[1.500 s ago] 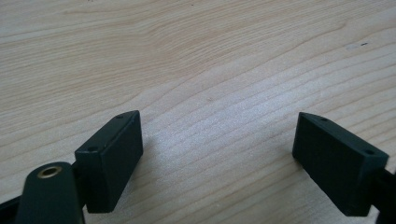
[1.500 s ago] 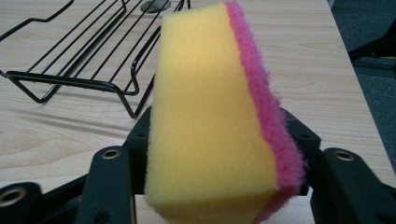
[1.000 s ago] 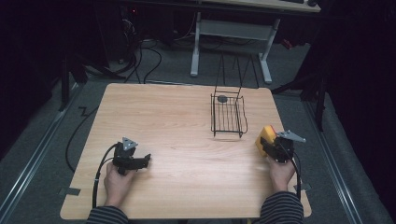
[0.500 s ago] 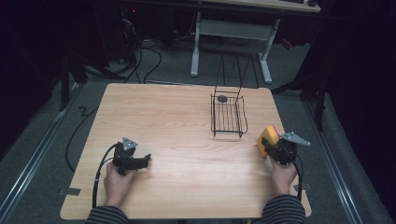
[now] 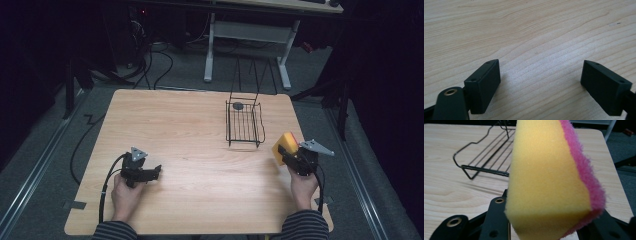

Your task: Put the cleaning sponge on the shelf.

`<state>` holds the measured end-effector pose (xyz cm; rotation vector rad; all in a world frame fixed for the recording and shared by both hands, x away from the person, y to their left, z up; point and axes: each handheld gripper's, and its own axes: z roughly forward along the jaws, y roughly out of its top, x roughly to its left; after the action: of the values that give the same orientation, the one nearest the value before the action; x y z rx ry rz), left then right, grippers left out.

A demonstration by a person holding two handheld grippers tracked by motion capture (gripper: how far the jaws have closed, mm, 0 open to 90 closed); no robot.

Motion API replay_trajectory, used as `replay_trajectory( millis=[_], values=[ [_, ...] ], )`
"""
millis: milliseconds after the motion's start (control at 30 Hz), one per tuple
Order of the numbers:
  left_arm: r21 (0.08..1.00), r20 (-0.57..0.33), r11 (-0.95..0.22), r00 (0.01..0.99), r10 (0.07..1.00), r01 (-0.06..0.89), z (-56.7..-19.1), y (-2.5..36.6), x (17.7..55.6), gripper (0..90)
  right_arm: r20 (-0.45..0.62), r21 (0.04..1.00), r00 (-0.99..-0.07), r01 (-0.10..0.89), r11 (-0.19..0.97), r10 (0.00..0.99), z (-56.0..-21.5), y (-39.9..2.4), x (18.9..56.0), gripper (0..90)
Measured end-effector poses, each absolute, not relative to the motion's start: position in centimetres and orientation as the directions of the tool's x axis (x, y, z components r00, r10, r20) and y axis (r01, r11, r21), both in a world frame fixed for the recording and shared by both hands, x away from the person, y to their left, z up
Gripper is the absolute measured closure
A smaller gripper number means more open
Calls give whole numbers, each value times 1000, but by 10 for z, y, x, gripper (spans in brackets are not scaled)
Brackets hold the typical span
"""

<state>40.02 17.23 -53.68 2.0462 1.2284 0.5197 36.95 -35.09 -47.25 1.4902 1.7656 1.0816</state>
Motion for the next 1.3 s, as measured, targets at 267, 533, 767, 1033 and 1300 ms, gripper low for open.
replay_trajectory(
  millis=[267,533,767,1033,1300],
  values=[
    [728,-9,-319,474,880,606,-537,172,400,167,75,870,-234,490,51,969,-462,-345,367,607],
    [728,-9,-319,474,881,606,-537,172,400,167,86,893,-285,446,53,955,-447,-333,365,607],
    [729,-10,-318,474,881,607,-537,172,400,167,85,894,-326,443,72,941,-438,-321,371,607],
    [729,-10,-318,474,881,607,-537,172,400,167,90,898,-354,434,78,931,-430,-308,382,607],
    [729,-10,-318,474,881,606,-537,172,400,167,99,895,-370,438,79,924,-421,-299,394,607]
  ],
)
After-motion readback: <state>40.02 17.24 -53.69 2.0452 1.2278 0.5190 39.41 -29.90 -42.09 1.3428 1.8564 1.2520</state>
